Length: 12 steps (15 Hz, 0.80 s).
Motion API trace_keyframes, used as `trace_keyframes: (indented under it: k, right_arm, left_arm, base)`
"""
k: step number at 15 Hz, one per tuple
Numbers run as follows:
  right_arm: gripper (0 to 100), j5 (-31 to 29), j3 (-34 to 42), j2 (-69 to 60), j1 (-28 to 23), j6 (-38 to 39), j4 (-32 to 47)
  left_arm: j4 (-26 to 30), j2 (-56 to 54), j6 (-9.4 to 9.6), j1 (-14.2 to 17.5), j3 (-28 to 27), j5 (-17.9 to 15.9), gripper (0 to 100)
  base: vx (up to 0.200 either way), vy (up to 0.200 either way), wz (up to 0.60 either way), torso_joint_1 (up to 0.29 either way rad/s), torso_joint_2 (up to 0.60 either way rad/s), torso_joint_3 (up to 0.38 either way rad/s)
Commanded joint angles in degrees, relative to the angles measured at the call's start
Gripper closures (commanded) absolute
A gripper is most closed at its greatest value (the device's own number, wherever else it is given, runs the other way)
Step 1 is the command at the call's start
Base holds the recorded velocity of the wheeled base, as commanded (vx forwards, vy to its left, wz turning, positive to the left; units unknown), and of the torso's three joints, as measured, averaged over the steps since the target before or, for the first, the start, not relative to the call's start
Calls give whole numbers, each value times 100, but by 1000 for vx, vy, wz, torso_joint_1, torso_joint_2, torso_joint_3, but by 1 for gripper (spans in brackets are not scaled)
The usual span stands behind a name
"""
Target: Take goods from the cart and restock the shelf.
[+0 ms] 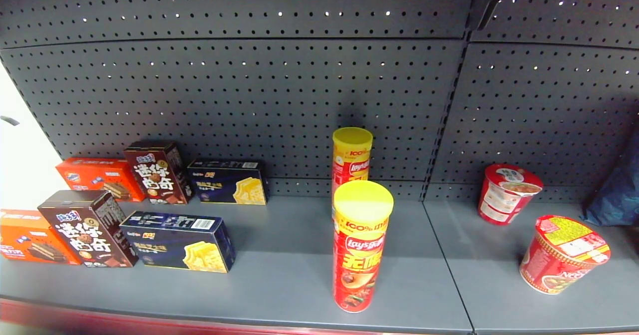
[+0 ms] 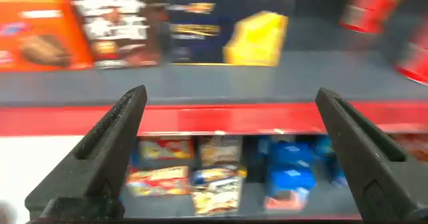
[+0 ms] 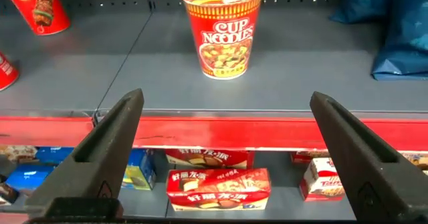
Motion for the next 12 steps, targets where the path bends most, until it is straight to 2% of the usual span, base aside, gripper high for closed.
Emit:
trace_keyframes:
  k: [1, 3, 8, 9, 12]
  right_arm:
    - [0, 90, -2, 27, 3, 1, -13]
    - [0, 187, -2, 27, 3, -25, -4]
    - [0, 178, -10, 27, 3, -43, -4]
    - [0, 187, -10, 27, 3, -43, -4]
    - [0, 196, -10, 27, 3, -52, 5]
  left_arm:
    - [-22, -357, -6, -199, 7, -494, 0]
    - [-48, -357, 38, -190, 7, -705, 0]
    - [-48, -357, 11, -190, 7, -670, 0]
    - [-48, -357, 11, -190, 7, -670, 0]
    - [-48, -357, 3, -190, 7, -679, 0]
  base:
    - [0, 0, 0, 0, 0, 0]
    - [0, 0, 0, 0, 0, 0]
    - [0, 0, 0, 0, 0, 0]
    - [0, 0, -600, 7, 2, -2]
    - [0, 0, 0, 0, 0, 0]
